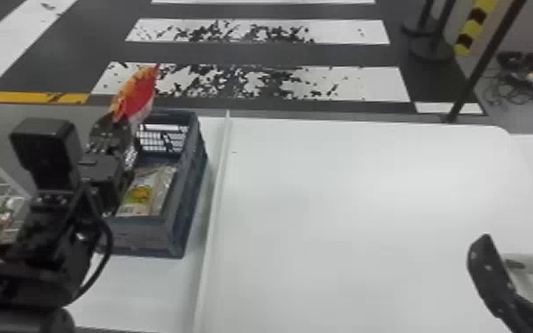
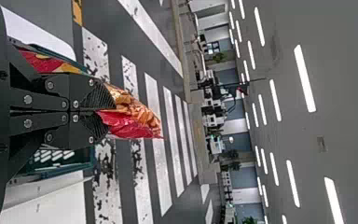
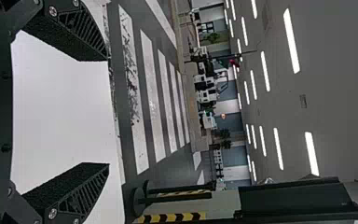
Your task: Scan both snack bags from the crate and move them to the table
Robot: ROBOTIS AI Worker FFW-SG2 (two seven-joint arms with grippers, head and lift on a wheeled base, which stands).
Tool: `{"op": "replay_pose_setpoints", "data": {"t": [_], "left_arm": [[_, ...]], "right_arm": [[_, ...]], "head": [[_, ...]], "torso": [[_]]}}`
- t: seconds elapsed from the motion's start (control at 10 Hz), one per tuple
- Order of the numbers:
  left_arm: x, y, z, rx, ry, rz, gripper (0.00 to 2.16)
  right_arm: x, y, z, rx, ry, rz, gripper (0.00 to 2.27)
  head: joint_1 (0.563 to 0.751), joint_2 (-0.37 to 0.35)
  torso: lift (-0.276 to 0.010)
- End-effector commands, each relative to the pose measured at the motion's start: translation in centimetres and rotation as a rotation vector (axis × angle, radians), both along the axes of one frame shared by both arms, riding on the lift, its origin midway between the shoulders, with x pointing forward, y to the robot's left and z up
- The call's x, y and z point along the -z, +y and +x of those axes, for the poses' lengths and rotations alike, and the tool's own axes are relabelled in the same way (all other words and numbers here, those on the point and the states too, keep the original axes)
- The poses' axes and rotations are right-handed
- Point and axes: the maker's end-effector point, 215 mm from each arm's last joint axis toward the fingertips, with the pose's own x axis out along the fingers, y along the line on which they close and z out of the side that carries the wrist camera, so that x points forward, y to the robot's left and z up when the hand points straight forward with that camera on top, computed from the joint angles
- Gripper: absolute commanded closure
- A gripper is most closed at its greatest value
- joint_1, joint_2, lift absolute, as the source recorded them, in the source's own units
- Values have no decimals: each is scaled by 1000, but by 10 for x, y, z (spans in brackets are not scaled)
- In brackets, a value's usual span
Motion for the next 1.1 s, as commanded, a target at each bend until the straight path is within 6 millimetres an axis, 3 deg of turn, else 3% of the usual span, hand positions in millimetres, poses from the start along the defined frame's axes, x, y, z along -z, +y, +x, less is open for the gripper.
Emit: {"op": "replay_pose_setpoints", "data": {"t": [0.0,0.2,0.3,0.4,0.6,0.8,1.0], "left_arm": [[-23,-25,-9,51,-17,9,2135],[-43,-99,-19,161,-61,117,2135],[-48,-147,-25,237,-86,155,2135],[-42,-186,-31,319,-82,140,2135],[-16,-272,-49,509,-74,141,2135],[19,-334,-65,727,-53,37,2135],[64,-365,-77,835,-47,-16,2135]], "right_arm": [[-15,-11,0,35,-47,-5,127],[-20,-25,0,81,-55,-19,127],[-20,-27,-1,95,-53,-17,127],[-20,-31,-2,118,-54,-14,127],[-26,-38,-4,152,-68,-12,127],[-30,-37,-7,159,-70,-7,127],[-36,-37,-10,163,-76,-11,127]], "head": [[695,37],[695,-50],[695,-111],[695,-151],[695,-320],[695,-350],[695,-350]], "torso": [[-87],[-87],[-87],[-87],[-87],[-87],[-87]]}}
